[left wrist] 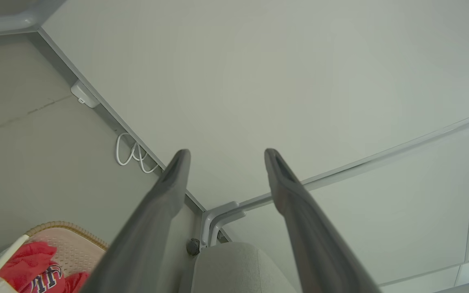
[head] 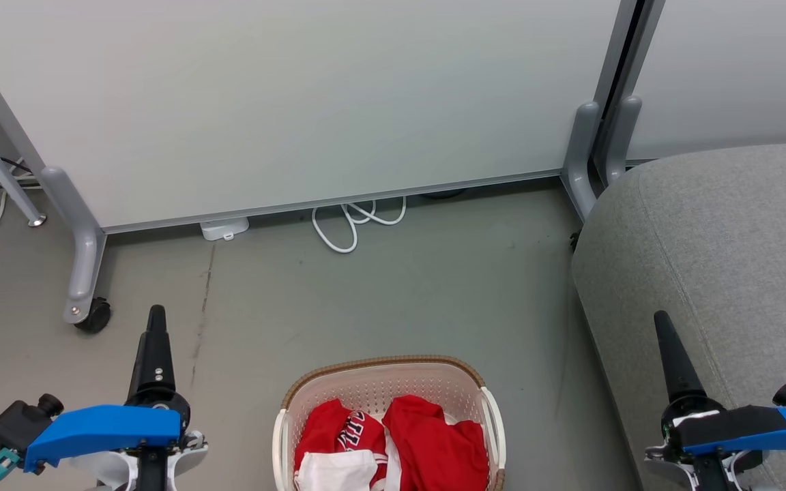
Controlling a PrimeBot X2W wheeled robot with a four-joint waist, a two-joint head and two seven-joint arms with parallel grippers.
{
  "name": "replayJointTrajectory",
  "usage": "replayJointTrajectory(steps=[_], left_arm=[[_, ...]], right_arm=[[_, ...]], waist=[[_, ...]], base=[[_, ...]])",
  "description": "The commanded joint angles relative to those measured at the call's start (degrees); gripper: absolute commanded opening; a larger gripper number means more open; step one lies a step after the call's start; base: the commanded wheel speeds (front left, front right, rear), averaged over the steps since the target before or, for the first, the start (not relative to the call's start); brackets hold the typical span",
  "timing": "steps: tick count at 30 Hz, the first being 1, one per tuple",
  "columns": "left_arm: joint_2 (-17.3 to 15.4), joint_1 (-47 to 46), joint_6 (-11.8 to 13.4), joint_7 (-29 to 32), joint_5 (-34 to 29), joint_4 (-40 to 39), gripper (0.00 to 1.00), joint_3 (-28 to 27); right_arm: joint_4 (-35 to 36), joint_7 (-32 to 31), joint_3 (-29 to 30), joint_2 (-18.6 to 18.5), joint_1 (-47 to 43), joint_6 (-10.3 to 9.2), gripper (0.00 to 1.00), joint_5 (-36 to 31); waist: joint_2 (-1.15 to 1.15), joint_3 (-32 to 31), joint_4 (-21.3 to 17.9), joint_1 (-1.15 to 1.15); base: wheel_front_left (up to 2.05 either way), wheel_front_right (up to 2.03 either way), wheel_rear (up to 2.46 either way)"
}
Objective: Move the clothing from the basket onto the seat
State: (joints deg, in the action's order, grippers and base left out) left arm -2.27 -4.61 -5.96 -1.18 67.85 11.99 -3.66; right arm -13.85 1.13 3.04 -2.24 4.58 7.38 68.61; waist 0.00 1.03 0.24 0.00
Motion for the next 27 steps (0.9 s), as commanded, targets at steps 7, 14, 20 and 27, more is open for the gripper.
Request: replayJointTrajectory(steps=[7, 14, 20, 27], left_arm=[[-0.51, -1.56, 1.87, -1.83, -9.97, -2.35, 1.0, 2.33], [-0.54, -1.63, 3.14, -3.23, -18.42, -2.88, 1.0, 4.32], [-0.56, -1.82, 3.92, -4.33, -24.42, -2.98, 1.0, 5.78], [-0.6, -1.79, 4.62, -5.56, -30.05, -3.01, 1.0, 6.85]], right_arm=[[1.64, 1.87, -1.36, -0.4, 1.92, 0.07, 1.0, -9.01], [2.1, 3.28, -2.24, -0.46, 1.85, 0.08, 1.0, -16.21], [2.13, 4.36, -2.96, -0.5, 2.01, 0.09, 1.0, -21.22], [1.83, 5.6, -3.66, -0.54, 1.83, 0.09, 1.0, -26.37]], waist=[[0.0, 0.17, 0.13, 0.0], [0.0, 0.4, 0.23, 0.0], [0.0, 0.61, 0.32, 0.0], [0.0, 0.75, 0.4, 0.0]], base=[[0.0, 0.0, 0.0], [0.0, 0.0, 0.0], [0.0, 0.0, 0.0], [0.0, 0.0, 0.0]])
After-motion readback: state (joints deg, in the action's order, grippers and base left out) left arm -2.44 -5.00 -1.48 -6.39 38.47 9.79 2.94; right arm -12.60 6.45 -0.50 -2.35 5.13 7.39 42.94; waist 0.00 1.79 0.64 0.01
